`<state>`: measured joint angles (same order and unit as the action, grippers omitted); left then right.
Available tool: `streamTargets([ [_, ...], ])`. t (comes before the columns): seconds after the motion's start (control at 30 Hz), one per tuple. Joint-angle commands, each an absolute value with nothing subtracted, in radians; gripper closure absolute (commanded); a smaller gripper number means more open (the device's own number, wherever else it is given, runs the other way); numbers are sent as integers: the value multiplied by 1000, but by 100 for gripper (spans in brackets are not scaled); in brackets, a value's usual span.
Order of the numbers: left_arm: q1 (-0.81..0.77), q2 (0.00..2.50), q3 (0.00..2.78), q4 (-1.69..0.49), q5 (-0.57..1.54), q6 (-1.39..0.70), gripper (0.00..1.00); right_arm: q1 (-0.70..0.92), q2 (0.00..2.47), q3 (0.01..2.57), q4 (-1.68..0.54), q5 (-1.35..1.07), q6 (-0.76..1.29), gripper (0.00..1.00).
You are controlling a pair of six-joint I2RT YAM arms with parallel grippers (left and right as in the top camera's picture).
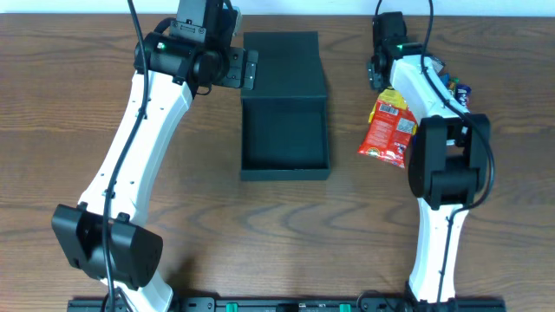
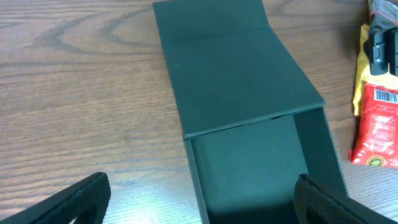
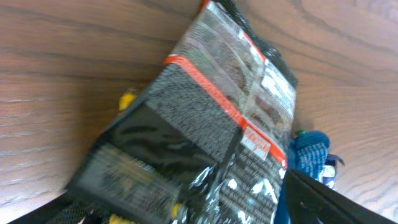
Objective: Pack container
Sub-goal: 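Reach the right gripper to the snack pile and grasp the Haribo bag, then carry the Haribo bag with the right gripper and drop it into the box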
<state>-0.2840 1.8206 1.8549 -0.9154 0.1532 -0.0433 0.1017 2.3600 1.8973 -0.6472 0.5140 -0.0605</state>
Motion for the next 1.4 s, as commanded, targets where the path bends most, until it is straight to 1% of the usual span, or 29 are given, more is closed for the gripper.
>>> streamTargets([
  [0.0, -280, 1826, 1861, -917, 146, -22, 5, 97, 2378, 1911, -630, 602, -69, 24],
  [0.03, -280, 1826, 1861, -917, 145, -22, 5, 94, 2379, 1911, -620, 602, -69, 31],
  [0.07, -280, 1826, 1861, -918, 146, -22, 5, 93, 2382, 1911, -612, 601, -69, 42],
  [0.1, -280, 1826, 1861, -919, 145, -22, 5, 92, 2385, 1911, -604, 601, -69, 60],
  [0.13, -280, 1826, 1861, -920, 145, -22, 5, 92, 2387, 1911, -601, 601, -69, 71],
  [0.2, -280, 1826, 1861, -920, 146, -22, 5, 92, 2389, 1911, -601, 588, -69, 80],
  [0.3, -280, 1826, 1861, -921, 146, -22, 5, 92, 2389, 1911, -594, 567, -69, 88],
  [0.4, -280, 1826, 1860, -924, 146, -22, 5, 93, 2388, 1911, -595, 564, -69, 99],
  [0.63, -280, 1826, 1861, -924, 145, -22, 5, 116, 2366, 1916, -598, 565, -69, 99],
  [0.8, -280, 1826, 1861, -923, 109, -22, 5, 148, 2289, 1951, -614, 550, -73, 99],
  [1.03, -237, 1826, 1861, -912, 42, -30, 5, 167, 2065, 2076, -780, 267, -137, 99],
  [1.17, -165, 1826, 1861, -895, 42, -35, 5, 188, 1946, 2102, -866, 117, -181, 99],
  [1.37, -12, 1826, 1861, -881, 43, -38, 5, 300, 1800, 2102, -1048, -136, -342, 99],
])
